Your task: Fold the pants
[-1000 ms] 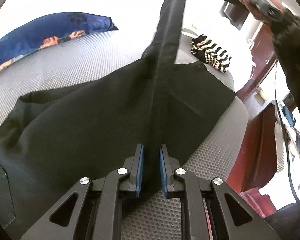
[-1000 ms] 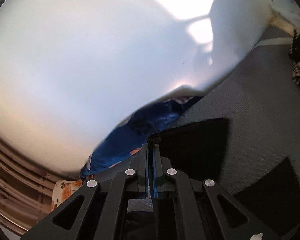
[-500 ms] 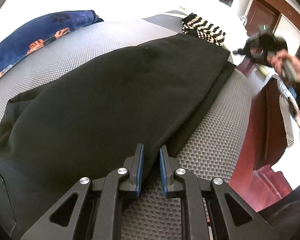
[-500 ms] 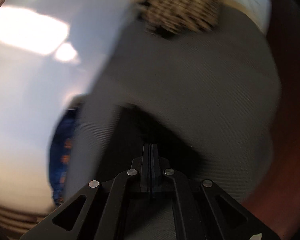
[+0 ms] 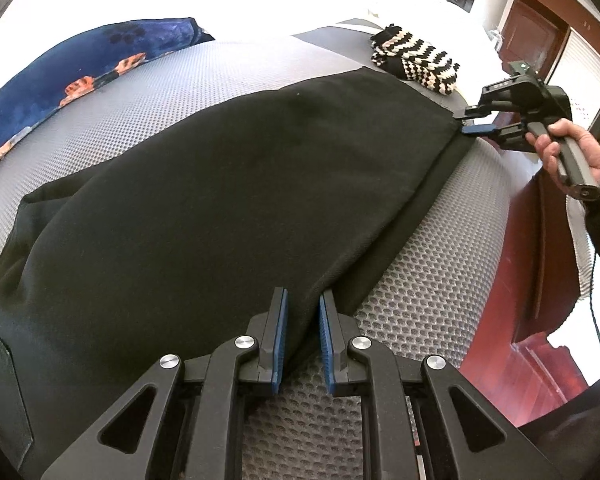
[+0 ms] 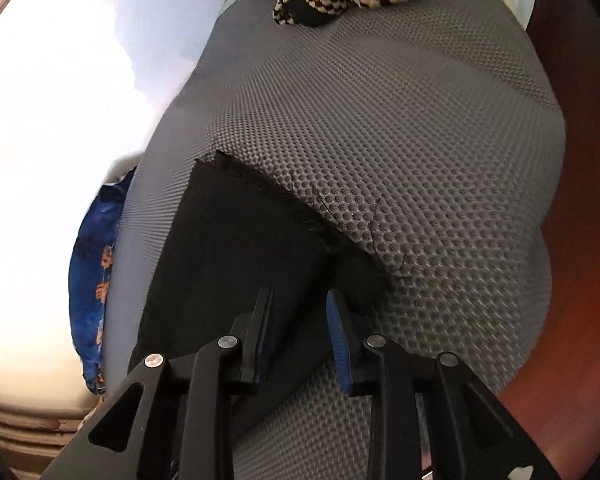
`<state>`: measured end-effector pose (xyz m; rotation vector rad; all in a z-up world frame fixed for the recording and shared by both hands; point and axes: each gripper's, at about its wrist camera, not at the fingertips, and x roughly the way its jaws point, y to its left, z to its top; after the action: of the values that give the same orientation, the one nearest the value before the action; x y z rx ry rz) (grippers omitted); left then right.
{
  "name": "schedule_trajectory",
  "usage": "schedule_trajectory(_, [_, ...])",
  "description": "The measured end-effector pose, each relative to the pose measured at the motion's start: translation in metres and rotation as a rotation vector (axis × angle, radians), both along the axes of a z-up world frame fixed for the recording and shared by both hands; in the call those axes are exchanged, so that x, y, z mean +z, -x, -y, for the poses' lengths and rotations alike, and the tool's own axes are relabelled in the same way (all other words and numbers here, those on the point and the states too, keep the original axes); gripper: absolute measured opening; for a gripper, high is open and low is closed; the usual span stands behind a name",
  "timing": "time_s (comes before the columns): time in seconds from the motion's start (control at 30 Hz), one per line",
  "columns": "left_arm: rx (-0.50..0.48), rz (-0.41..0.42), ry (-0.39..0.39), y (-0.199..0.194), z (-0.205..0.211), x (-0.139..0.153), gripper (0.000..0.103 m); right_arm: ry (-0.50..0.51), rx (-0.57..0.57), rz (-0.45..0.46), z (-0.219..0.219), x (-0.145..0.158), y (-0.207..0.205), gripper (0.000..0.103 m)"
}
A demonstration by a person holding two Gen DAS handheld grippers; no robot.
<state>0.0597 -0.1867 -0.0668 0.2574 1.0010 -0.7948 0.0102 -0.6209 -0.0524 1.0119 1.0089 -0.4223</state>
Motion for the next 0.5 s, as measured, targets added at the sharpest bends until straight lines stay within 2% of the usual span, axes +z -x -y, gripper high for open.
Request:
schedule_trajectory(0.1, [0.004, -0.004, -0.002, -0.001, 0.001, 0.0, 0.016, -0.004, -0.019, 0.037, 0.006, -0.005, -0.009, 0.02])
schedule_trajectory(0.17, [0.008, -0.009, -0.002, -0.002, 0.001, 0.0, 0.016, -0.008, -0.017, 0.039, 0.008, -0.009, -0.019, 0.01])
schedule_trajectory(0.27, [0.008, -0.01, -0.004, -0.003, 0.001, 0.002, 0.016, -0.022, -0.009, 0.081, 0.011, -0.002, -0.026, 0.004])
schedule_trajectory(0.4, [-0.027, -0.003, 0.018, 0.002, -0.001, 0.008, 0.016, 0.095, 0.017, 0.145, -0.004, 0.044, -0.012, 0.003])
schedule_trajectory(0.5, [-0.07, 0.007, 0.004, 0.008, 0.0, 0.006, 0.016, 0.208, 0.034, 0.112, -0.017, 0.058, 0.003, 0.003])
